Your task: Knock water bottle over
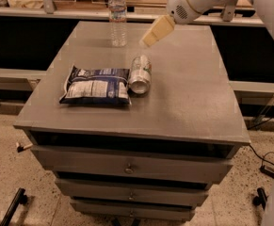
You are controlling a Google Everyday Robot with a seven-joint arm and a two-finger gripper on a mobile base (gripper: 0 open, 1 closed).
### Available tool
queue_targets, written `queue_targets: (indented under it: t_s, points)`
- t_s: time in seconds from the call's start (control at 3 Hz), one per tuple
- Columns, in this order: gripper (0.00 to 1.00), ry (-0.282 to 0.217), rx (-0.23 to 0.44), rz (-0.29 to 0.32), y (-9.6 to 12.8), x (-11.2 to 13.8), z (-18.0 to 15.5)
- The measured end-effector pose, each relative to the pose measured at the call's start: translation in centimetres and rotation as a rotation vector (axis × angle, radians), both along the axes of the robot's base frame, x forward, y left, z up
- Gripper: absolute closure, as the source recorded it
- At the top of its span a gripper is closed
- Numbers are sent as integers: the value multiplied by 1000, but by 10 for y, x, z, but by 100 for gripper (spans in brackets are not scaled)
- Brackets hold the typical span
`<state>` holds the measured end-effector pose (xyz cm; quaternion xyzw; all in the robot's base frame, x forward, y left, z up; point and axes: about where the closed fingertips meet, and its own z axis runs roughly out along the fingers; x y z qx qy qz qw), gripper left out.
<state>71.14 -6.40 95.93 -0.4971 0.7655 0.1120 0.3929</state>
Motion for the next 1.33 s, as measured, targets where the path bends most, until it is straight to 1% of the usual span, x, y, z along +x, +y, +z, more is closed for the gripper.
queue_targets:
  t_s: [0.33, 0.67, 1.0, 1.33]
  points:
    - [0, 23, 9, 18, 1, -2, -8]
    - [0, 5, 94, 31, 11, 7, -10]
    - [0, -41, 209, 48, 35, 37, -11]
    - [0, -82, 287, 58, 57, 68, -12]
